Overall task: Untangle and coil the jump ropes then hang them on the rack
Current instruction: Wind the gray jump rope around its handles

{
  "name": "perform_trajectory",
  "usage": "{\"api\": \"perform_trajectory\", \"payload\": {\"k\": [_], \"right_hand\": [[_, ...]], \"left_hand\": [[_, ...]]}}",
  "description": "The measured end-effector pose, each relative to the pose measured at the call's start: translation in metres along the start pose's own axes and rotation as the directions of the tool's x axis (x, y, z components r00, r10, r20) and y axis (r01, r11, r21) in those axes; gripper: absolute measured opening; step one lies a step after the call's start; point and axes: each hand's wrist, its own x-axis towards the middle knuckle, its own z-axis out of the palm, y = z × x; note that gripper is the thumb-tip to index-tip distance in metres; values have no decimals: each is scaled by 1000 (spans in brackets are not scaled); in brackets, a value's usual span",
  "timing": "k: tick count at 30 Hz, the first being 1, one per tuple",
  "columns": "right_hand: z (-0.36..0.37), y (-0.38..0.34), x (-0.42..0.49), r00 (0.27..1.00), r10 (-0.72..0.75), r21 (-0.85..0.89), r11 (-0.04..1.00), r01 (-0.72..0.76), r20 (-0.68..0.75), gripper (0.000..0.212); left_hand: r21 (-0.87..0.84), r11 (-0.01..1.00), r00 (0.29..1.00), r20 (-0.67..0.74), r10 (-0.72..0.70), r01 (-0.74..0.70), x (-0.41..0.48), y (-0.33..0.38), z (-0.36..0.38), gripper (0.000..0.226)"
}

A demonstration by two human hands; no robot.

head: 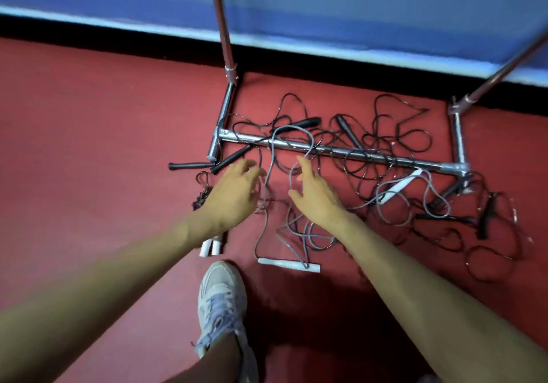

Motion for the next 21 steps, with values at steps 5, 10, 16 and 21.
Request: {"api": "perform_trajectory", "payload": {"k": [5,10,16,21], "right_hand": [[-77,40,-24,988,55,47,998,-49,-144,60],[-101,88,-33,978,104,64,993,-94,-178,57],[-76,150,-13,985,154,-64,985,-159,-78,47],[-33,183,11,997,61,-314,948,-45,41,52]], "left_hand": [[25,993,972,208,109,-117,21,88,-18,47],[14,989,957,256,140,-149,43,155,17,46],[32,999,958,287,-4,-5,68,141,88,48],[45,991,931,340,-136,128,83,103,133,39]]}}
